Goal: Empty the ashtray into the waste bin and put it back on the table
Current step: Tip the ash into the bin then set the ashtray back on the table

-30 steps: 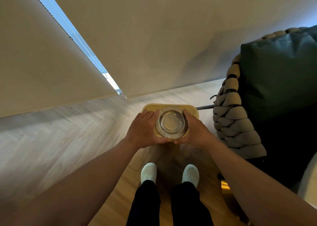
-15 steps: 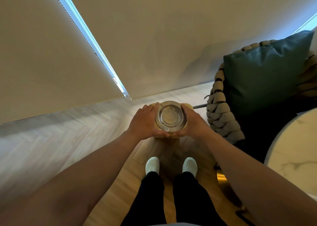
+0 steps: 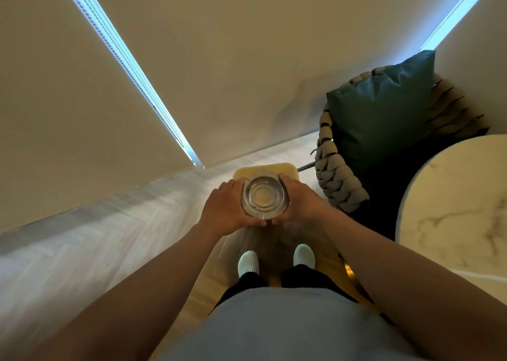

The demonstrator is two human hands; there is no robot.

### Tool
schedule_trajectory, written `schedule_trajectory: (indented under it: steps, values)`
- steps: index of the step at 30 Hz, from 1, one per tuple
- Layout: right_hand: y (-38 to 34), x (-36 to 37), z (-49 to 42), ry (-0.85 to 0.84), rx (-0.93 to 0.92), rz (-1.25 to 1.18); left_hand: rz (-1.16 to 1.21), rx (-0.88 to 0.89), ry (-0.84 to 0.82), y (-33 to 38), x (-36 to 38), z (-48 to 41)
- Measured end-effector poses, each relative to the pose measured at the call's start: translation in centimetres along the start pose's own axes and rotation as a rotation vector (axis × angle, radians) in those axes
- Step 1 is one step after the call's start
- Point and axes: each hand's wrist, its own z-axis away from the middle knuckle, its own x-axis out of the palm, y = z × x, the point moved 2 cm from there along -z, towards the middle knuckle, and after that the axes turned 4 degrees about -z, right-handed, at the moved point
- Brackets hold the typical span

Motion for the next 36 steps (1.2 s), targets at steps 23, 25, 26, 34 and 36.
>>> schedule_trajectory:
  steps: [23,25,26,34,36]
  values:
    - [1.3,5.6,8.1,0.16,0.094,-0.126,-0.016,0.216,-0.177,1.0,1.5,4.3]
    - [1.6,5.9,9.3,0.204,0.122,-0.14,-0.015,0.258,-0.196,1.7,1.7,4.3]
    - [1.8,6.0,9.7,0.22,0.132,-0.141,-0.007,0.268,-0.196,2.0,1.7,4.3]
    - [5.3,7.1,15.3,0.39,0.244,-0.178,0.091,0.452,-0.265,7.7,2.5,5.4]
    - [6.2,7.5,17.2,0.437,0.258,-0.196,0.12,0.483,-0.301,9.2,3.3,5.7]
